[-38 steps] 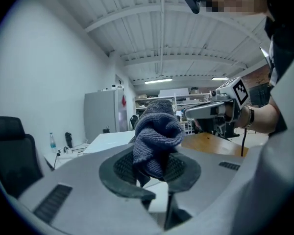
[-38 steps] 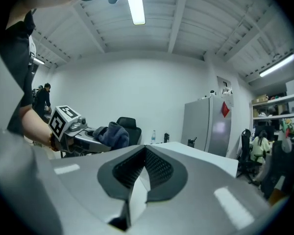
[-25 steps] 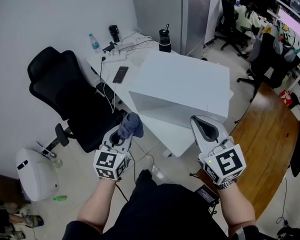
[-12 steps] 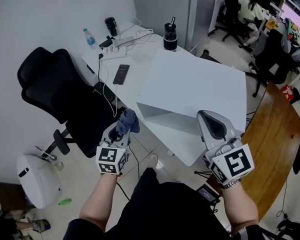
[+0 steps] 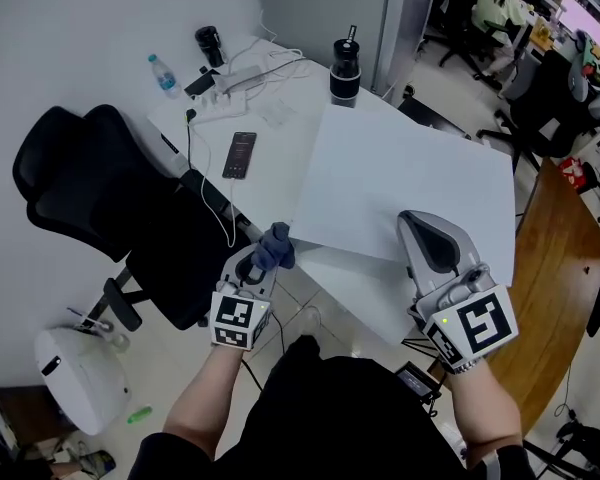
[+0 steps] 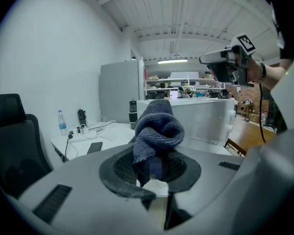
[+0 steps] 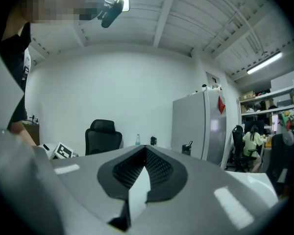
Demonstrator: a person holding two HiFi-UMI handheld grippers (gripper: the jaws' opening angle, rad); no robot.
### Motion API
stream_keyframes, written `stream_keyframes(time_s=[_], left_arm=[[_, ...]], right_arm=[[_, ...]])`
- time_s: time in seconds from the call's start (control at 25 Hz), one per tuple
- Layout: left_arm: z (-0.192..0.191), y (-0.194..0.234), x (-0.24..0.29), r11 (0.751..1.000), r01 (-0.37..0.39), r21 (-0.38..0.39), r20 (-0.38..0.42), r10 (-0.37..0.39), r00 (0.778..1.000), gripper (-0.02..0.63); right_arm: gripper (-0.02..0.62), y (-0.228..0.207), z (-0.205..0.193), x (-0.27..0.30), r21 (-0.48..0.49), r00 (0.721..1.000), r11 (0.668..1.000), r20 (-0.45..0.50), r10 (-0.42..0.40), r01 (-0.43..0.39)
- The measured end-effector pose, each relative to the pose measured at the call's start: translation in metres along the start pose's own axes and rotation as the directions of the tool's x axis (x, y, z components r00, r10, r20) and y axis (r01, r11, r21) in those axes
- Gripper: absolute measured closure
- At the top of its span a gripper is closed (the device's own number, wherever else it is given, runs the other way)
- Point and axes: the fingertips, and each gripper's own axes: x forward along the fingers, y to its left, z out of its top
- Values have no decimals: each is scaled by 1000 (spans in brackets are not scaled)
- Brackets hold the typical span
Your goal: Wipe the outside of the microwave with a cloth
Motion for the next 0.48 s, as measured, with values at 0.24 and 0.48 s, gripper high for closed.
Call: stream_keyframes(time_s=[0.24, 0.48], left_arm=[[-2, 0, 33, 993, 118, 21, -10, -118, 993, 520], [2, 7, 62, 981, 190, 39, -20, -189, 982, 522]], right_arm=[[595, -7, 0, 26, 4, 999, 999, -7, -36, 36], [595, -20, -3, 37, 28, 996, 996, -7, -85, 85]])
